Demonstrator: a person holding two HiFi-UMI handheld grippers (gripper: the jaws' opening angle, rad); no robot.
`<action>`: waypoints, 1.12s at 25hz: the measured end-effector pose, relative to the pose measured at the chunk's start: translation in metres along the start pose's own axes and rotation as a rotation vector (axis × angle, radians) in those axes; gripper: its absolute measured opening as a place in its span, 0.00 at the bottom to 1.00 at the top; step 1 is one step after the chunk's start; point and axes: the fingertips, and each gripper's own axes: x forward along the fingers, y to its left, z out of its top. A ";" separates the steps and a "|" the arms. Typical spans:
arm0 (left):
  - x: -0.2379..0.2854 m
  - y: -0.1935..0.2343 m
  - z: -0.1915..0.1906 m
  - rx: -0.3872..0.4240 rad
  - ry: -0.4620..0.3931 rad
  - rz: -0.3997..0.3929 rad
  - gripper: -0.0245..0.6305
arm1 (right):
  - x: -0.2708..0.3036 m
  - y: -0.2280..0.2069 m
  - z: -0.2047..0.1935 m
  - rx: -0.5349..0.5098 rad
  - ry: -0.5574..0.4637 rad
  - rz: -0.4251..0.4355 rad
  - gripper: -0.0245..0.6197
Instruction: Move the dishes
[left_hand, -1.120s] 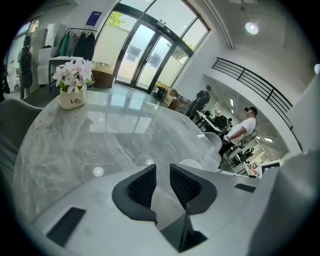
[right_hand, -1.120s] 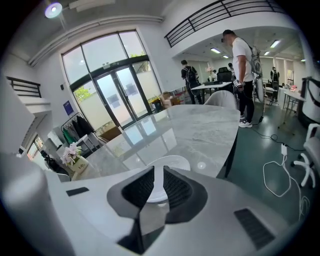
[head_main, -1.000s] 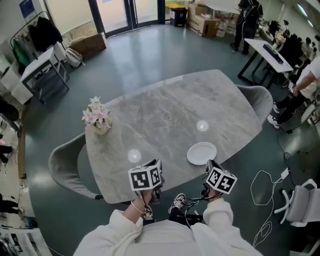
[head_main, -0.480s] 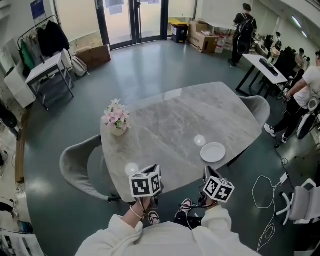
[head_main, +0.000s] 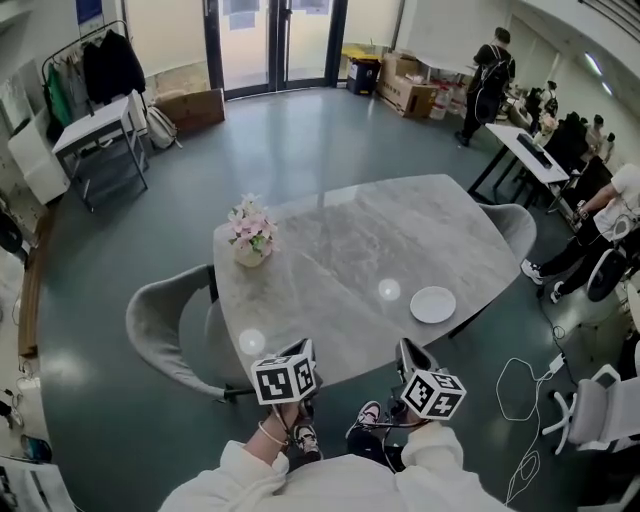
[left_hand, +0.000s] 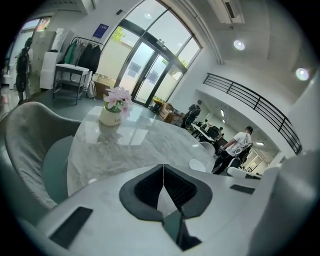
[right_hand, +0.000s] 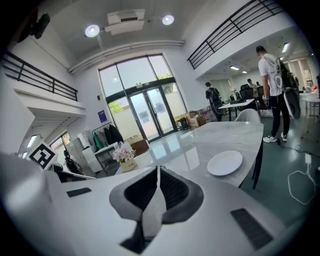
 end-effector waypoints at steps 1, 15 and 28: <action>-0.003 0.001 0.002 0.002 -0.007 0.001 0.05 | -0.001 0.007 0.001 -0.018 0.007 0.003 0.15; -0.016 -0.028 -0.004 0.095 -0.084 0.030 0.05 | -0.008 0.039 -0.020 -0.068 0.072 0.118 0.15; -0.003 -0.100 -0.040 0.180 -0.060 0.114 0.05 | -0.032 -0.018 -0.025 -0.053 0.146 0.098 0.15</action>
